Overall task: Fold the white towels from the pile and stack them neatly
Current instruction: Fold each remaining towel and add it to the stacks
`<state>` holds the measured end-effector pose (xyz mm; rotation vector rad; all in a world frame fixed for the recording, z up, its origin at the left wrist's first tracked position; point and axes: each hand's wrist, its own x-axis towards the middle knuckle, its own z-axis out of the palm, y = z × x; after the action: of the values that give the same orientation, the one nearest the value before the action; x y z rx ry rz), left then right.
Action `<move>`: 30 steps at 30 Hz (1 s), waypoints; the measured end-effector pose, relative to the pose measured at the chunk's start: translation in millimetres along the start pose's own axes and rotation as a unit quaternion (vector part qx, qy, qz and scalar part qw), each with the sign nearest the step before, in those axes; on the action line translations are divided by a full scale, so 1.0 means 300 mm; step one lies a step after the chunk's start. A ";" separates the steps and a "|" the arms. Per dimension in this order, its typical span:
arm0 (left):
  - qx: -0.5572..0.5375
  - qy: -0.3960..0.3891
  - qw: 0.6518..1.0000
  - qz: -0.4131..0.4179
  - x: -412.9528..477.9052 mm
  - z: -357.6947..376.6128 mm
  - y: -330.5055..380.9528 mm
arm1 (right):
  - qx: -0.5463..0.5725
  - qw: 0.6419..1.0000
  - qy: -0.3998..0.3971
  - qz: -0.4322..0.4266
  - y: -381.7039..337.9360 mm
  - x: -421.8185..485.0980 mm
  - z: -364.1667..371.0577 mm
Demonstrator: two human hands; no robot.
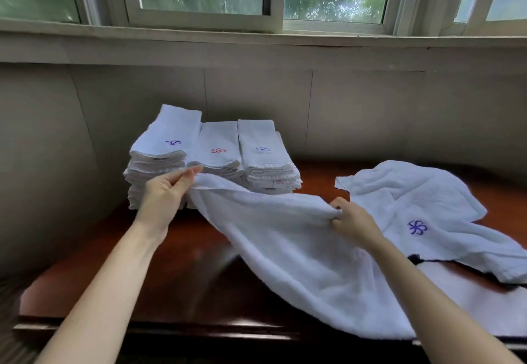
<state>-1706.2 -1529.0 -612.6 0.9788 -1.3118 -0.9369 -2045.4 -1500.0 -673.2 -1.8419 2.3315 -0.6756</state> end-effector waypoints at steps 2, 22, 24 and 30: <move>0.080 0.005 0.996 0.042 0.024 -0.002 0.047 | -0.014 0.999 0.043 0.003 -0.019 0.077 -0.088; 0.499 0.072 0.833 0.227 0.172 -0.005 0.541 | 0.060 0.976 0.204 -0.047 -0.158 0.080 -0.528; 0.560 0.051 0.800 0.209 0.124 0.050 0.458 | 0.065 0.987 0.089 -0.117 -0.255 0.021 -0.378; 0.421 -0.103 0.876 0.212 0.022 0.079 0.330 | 0.085 0.939 -0.213 -0.256 -0.480 -0.117 0.021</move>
<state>-1729.6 -1504.2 -516.4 1.1684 -2.0884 -0.0884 -1904.0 -1493.6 -628.7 -2.2497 1.4924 -0.4382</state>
